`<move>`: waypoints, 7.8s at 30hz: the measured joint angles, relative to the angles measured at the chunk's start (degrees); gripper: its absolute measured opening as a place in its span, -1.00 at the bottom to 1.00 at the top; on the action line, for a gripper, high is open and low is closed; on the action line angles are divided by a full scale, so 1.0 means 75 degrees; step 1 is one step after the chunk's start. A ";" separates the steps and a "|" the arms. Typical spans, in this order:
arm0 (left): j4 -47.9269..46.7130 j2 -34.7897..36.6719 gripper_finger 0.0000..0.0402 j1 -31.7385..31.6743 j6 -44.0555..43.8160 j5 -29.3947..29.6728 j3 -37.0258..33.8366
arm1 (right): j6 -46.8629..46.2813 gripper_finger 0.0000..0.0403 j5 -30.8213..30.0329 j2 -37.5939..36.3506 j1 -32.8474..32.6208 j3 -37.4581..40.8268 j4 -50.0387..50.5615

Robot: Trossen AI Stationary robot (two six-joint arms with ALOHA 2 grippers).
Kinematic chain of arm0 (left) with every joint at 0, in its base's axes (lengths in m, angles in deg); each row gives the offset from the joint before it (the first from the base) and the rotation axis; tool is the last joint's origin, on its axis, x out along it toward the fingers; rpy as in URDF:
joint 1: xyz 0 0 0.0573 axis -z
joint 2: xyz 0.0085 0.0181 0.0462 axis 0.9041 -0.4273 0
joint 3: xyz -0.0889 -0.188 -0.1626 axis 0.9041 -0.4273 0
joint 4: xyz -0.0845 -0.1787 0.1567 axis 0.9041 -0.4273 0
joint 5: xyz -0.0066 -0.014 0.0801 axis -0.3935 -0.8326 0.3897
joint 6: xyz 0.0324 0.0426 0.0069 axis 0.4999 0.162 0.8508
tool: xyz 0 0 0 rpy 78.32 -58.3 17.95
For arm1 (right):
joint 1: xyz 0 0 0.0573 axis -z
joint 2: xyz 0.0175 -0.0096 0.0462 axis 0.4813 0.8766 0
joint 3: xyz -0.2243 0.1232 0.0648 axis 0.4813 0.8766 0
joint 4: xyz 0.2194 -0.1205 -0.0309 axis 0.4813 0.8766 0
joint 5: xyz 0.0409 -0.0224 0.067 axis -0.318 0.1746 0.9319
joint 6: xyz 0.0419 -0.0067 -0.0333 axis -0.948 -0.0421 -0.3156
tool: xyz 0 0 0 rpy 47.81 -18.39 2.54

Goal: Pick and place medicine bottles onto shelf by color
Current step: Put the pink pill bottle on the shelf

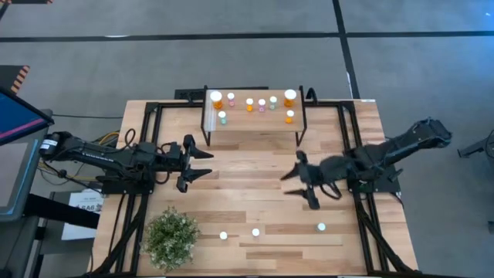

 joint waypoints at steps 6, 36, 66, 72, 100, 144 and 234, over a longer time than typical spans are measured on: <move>0.0009 0.0000 0.15 0.0019 0.0014 0.0011 0.0000 | 0.0002 0.17 -0.0153 0.0550 -0.0765 0.0298 -0.0866; 0.0213 -0.0657 0.15 0.0292 0.0098 -0.0261 0.0151 | 0.0402 0.17 -0.0150 0.1592 -0.0921 0.0289 -0.2077; -0.1694 -0.5463 0.15 0.1822 0.0296 -0.0890 0.3331 | 0.0740 0.17 -0.1190 0.0615 -0.1775 0.0283 -0.1788; -0.1846 -0.5710 0.15 0.1823 0.0360 -0.1375 0.3518 | 0.0747 0.17 -0.1188 0.0615 -0.1759 0.0283 -0.1761; -0.2939 -0.8841 0.39 0.2104 0.0319 -0.1032 0.5863 | 0.0681 0.17 -0.1182 0.0615 -0.1744 0.0289 -0.1743; -0.2986 -0.8421 -0.63 0.1862 0.0528 -0.0648 0.5849 | 0.0617 0.17 -0.1350 0.0466 -0.1784 0.0289 -0.1664; -0.5214 -0.5788 -0.50 -0.4183 0.0847 -0.0263 0.5855 | 0.0620 0.17 -0.2738 -0.0212 -0.2173 0.0289 -0.1122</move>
